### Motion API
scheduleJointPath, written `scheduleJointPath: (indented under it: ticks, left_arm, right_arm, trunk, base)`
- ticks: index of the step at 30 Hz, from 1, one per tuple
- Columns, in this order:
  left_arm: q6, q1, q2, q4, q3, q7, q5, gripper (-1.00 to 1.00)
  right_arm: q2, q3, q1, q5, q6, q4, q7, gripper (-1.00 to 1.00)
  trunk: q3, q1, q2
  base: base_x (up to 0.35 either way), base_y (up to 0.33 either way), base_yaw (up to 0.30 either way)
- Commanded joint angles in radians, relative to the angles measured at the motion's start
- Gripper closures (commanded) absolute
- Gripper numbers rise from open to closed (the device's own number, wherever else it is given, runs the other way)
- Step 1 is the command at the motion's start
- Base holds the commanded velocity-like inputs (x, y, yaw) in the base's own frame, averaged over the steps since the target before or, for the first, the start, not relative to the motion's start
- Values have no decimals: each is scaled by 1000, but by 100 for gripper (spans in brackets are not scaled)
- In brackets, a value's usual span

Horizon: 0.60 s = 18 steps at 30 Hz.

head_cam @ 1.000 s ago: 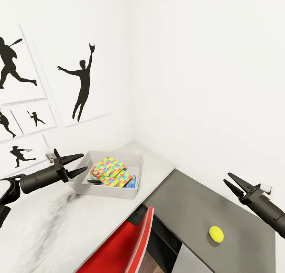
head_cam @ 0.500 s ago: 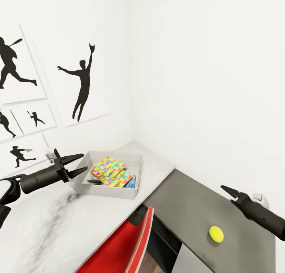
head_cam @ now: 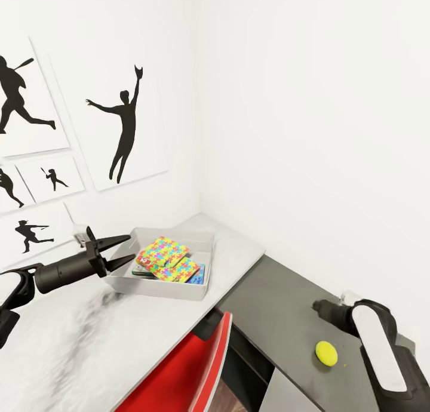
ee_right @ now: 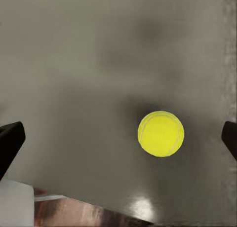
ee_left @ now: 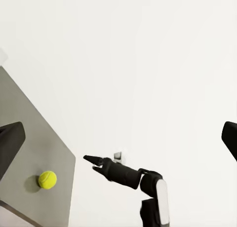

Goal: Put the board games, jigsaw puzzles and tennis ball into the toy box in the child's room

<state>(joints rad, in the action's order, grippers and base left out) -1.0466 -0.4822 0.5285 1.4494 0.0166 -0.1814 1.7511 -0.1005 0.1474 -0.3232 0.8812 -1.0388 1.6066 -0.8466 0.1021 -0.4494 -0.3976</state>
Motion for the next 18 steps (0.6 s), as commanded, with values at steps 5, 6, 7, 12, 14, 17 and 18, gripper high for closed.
scheduleJointPath:
  ticks: [5,6,7,12,14,17,18]
  left_arm:
    - [-1,-1,2,0,2,-10,-8,-100]
    - [-1,-1,2,-1,2,-10,-8,-100]
    - [-1,-1,2,-1,2,-10,-8,-100]
    - [-1,-1,2,-1,2,-10,-8,-100]
    - [-1,-1,2,-1,3,-10,-8,-100]
    - [-1,-1,2,-1,3,-10,-8,-100]
    - [-1,-1,2,-1,3,-10,-8,-100]
  right_arm:
    - [61,-81,-22,8,-7,1,-195,-100]
    - [68,-88,-24,8,-7,0,-211,-100]
    - [70,-90,-24,8,-7,0,-216,-100]
    - [71,-92,-27,8,2,-5,-232,-100]
    - [66,-91,-27,9,36,-9,-226,-100]
    - [63,-93,-27,10,78,-10,-222,-100]
    - [62,-96,-27,11,90,-11,-220,-100]
  trunk:
    - [2,-1,-2]
    - [2,-1,-2]
    - [2,-1,-2]
    - [2,-1,-2]
    - [2,-1,-2]
    - [2,-1,-2]
    - [2,-1,-2]
  base:
    - [0,0,0]
    - [0,0,0]
    - [0,0,0]
    - [0,0,0]
    - [0,0,0]
    - [0,0,0]
    - [0,0,0]
